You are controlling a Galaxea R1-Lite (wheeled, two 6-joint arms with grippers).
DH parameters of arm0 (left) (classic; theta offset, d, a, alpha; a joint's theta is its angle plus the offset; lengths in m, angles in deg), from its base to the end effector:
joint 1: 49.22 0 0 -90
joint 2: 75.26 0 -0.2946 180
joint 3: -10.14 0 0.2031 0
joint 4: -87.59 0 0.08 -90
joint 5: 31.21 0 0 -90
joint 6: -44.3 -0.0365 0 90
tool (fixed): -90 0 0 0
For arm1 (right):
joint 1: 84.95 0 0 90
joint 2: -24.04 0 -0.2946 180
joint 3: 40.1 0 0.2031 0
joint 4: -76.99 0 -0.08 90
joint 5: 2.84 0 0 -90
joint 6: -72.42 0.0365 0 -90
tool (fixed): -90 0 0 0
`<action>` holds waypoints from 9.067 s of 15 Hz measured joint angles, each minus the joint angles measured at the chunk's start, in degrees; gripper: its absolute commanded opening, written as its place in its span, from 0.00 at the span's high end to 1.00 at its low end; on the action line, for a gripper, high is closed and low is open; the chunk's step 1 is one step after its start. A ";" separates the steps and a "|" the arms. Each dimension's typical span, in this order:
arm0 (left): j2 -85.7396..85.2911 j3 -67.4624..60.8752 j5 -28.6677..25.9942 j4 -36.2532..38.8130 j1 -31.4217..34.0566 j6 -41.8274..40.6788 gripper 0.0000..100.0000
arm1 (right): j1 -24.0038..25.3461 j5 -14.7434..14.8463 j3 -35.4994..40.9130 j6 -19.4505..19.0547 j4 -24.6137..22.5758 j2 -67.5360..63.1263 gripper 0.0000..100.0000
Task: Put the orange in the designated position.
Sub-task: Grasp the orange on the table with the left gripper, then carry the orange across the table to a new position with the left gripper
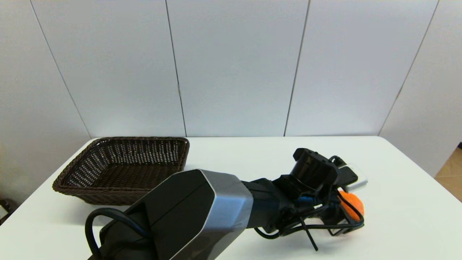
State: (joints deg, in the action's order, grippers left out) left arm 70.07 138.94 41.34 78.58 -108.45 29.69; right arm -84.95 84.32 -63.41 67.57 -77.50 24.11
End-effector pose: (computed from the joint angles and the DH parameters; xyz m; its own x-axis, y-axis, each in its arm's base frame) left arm 0.2672 -0.4701 0.0603 0.1827 -0.8930 -0.4113 0.9828 0.1539 0.1025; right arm 0.0082 0.0018 0.0759 0.9981 0.0495 -0.0371 -0.0525 0.9952 -0.0827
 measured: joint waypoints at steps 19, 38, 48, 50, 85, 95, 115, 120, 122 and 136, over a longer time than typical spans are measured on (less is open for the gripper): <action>-27.04 -8.18 -0.61 -9.81 17.18 -8.61 1.00 | 0.00 -0.02 0.00 0.04 0.01 0.00 0.00; -33.90 -11.30 -12.96 -32.23 56.21 -43.28 1.00 | 0.00 0.00 0.00 0.04 0.00 0.00 0.00; -25.03 -6.14 -15.60 -32.18 58.44 -53.31 1.00 | 0.00 -0.02 0.00 0.04 0.00 0.00 0.00; -23.75 -6.03 -15.91 -32.21 59.45 -55.16 1.00 | -0.02 -0.02 0.00 0.01 0.00 0.00 0.00; -16.53 6.23 -15.93 -40.81 60.50 -60.09 1.00 | 0.00 -0.02 0.00 0.04 0.00 0.00 0.00; -17.09 6.86 -15.68 -35.19 60.17 -50.20 1.00 | 0.00 0.00 0.00 0.00 0.00 0.00 0.00; -13.89 6.84 -14.63 -39.46 60.77 -48.41 1.00 | 0.00 0.00 0.00 0.01 0.00 0.00 0.00; -13.86 6.84 -14.74 -39.40 60.83 -48.37 1.00 | 0.00 -0.02 0.00 0.01 0.00 0.00 0.00; -13.84 6.84 -14.75 -39.41 60.83 -48.41 1.00 | 0.00 0.00 0.00 0.01 0.00 0.00 0.00; -13.75 6.86 -14.86 -39.70 61.27 -48.40 0.00 | 0.00 -0.02 0.00 0.01 0.00 0.00 0.00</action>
State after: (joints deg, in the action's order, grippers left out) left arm 56.32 145.80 26.48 38.87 -47.18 -18.70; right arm -84.95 84.30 -63.41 67.58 -77.50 24.11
